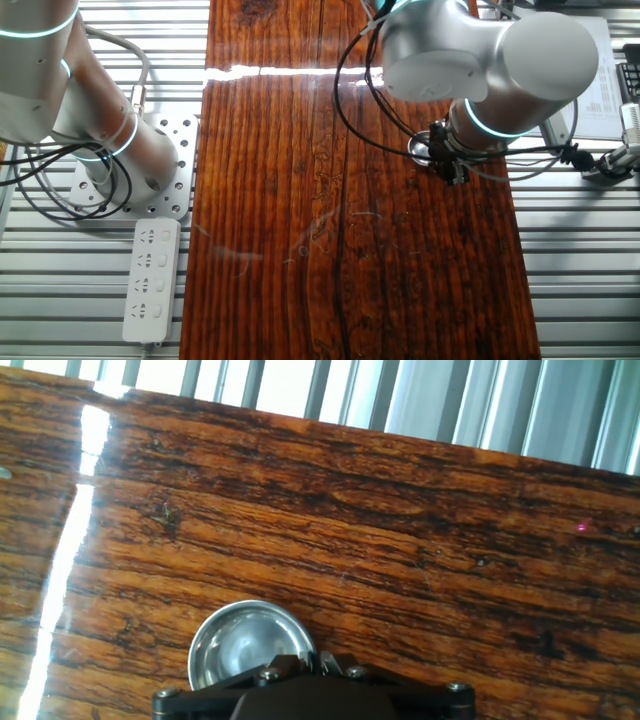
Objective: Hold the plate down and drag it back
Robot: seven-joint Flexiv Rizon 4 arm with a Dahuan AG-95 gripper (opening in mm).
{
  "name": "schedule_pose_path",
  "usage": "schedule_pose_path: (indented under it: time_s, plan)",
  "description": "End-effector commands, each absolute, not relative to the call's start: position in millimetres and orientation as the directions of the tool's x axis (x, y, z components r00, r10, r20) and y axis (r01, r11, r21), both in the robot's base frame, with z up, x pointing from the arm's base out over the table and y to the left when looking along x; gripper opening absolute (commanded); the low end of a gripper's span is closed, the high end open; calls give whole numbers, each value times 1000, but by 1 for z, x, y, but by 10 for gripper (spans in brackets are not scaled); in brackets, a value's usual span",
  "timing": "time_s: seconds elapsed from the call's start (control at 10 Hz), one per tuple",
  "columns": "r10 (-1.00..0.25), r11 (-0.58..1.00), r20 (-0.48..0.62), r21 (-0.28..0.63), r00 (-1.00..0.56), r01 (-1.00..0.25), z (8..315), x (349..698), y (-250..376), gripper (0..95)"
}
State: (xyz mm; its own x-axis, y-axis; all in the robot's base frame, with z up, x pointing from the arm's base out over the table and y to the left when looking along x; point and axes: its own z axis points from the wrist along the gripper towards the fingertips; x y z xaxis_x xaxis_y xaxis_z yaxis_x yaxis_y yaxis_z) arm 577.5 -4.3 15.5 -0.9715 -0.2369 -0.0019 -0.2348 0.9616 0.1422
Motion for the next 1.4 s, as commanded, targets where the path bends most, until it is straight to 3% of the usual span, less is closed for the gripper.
schedule_pose_path:
  time_s: [0.1,1.4]
  plan:
    - [-221,965,-3,146,-975,-219,16,577,-4,0]
    - [-167,976,0,143,-986,-165,15,577,-5,0]
